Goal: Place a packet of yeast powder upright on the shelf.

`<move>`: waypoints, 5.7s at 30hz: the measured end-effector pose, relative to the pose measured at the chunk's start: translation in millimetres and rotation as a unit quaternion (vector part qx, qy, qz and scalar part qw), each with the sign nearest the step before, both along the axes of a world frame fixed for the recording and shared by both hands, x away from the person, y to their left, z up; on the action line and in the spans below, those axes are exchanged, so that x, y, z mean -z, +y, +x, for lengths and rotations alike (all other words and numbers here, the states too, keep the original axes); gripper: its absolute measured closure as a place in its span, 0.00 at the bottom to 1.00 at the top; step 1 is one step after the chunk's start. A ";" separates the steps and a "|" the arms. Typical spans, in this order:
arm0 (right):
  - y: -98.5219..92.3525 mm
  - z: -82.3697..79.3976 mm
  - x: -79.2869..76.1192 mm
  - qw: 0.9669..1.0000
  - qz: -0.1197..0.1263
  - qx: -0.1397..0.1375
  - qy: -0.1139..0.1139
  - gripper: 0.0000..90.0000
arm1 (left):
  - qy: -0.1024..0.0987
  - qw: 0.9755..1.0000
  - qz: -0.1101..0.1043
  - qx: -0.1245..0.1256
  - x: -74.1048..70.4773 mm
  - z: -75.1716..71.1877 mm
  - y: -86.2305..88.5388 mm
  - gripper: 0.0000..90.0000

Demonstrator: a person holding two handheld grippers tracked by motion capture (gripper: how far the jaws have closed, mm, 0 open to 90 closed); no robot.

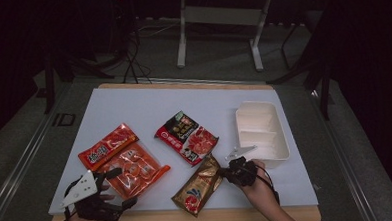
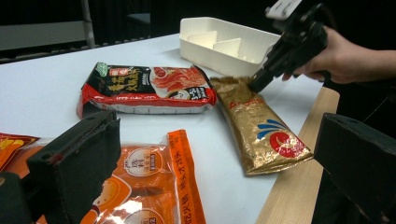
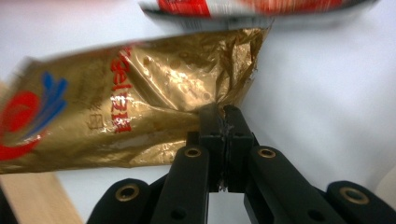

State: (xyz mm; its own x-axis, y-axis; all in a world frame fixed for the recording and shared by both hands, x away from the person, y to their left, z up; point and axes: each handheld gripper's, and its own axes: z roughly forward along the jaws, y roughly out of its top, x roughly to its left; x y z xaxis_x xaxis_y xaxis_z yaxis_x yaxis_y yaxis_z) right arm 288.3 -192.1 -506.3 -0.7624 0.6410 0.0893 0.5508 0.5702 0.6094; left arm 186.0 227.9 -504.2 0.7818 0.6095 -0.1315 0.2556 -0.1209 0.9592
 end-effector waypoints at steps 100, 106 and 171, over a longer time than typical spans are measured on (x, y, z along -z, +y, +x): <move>-84.1 124.0 -232.2 0.982 0.062 0.024 -0.175 0.99 | 0.017 1.000 -0.005 -0.004 3.4 6.1 -2.5 0.01; -96.0 141.8 -221.4 0.984 0.059 0.045 -0.164 0.99 | 0.016 1.000 -0.004 -0.004 3.4 6.1 -2.8 0.01; -118.1 222.6 -130.8 0.976 0.060 0.091 -0.191 0.98 | 0.022 1.000 -0.003 0.000 4.4 6.9 -3.6 0.01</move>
